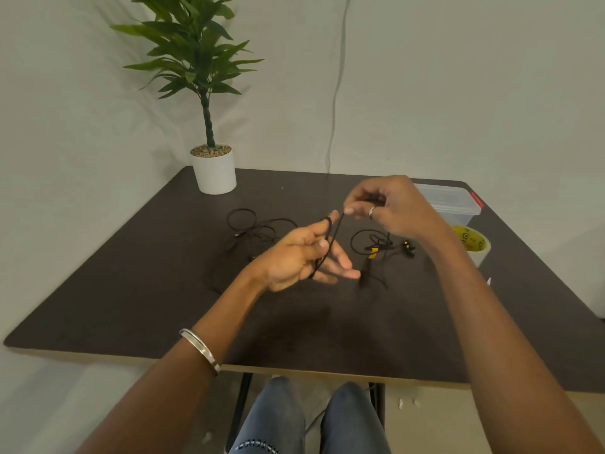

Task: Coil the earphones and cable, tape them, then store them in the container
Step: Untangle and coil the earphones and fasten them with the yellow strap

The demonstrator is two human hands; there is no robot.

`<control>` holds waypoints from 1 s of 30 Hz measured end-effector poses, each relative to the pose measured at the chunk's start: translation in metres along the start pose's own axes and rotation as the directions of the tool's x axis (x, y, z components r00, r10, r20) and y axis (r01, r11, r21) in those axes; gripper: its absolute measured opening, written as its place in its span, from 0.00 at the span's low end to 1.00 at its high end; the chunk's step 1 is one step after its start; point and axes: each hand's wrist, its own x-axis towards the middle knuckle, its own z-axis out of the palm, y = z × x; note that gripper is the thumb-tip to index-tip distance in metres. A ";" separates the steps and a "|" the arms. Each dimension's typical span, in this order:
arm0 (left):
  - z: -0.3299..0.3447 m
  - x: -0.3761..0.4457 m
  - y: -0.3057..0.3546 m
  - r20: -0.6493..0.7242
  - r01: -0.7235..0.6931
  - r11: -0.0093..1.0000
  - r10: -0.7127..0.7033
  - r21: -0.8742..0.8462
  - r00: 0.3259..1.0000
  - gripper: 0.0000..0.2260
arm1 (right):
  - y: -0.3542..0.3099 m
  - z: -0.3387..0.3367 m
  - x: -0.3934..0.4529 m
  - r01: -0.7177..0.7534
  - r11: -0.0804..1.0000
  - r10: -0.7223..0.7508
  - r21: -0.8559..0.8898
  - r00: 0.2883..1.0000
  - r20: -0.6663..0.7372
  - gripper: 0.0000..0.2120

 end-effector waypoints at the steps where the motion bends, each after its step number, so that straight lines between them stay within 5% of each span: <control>1: 0.003 0.001 -0.002 0.059 -0.001 0.999 0.003 -0.037 0.998 0.23 | 0.002 0.001 0.004 0.008 0.999 -0.007 0.042 1.000 -0.024 0.08; 7: 0.022 0.009 0.002 0.209 -0.006 0.939 0.083 -0.345 0.974 0.26 | 0.031 0.021 0.019 -0.012 0.967 0.055 0.253 0.985 -0.166 0.10; 9: 0.024 0.011 0.011 0.107 -0.111 0.893 0.174 -0.436 0.979 0.25 | 0.037 0.041 0.009 -0.037 0.961 0.080 0.275 0.986 -0.148 0.17; 12: 0.019 0.018 0.029 -0.218 -0.292 0.832 0.210 -0.473 0.953 0.18 | 0.036 0.072 -0.015 -0.098 0.893 0.129 0.439 0.991 -0.041 0.16; 14: 0.009 0.021 0.036 -0.438 -0.386 0.837 0.202 -0.386 0.876 0.12 | 0.030 0.084 -0.028 -0.173 0.839 0.151 0.516 0.985 0.085 0.11; 17: -0.013 0.021 0.032 -0.609 -0.393 0.909 0.235 -0.137 0.757 0.09 | 0.027 0.082 -0.039 -0.238 0.893 0.143 0.383 0.955 0.260 0.07; 23: -0.038 0.017 0.003 -0.661 -0.170 0.941 0.327 0.293 0.675 0.23 | 0.024 0.043 -0.039 -0.186 0.968 0.144 0.167 0.961 0.235 0.06; 26: -0.039 0.017 -0.007 -0.559 -0.061 0.836 0.417 0.545 0.716 0.25 | 0.020 0.024 -0.031 -0.111 0.988 0.097 0.106 0.986 0.132 0.05; 28: -0.029 0.017 -0.008 -0.444 -0.019 0.777 0.379 0.629 0.812 0.27 | 0.016 0.015 -0.022 -0.028 0.999 0.026 0.038 0.999 0.046 0.05; 30: -0.010 0.015 -0.007 -0.303 -0.048 0.824 0.260 0.564 0.917 0.26 | 0.015 0.008 -0.009 0.051 0.996 -0.055 -0.070 0.997 -0.058 0.07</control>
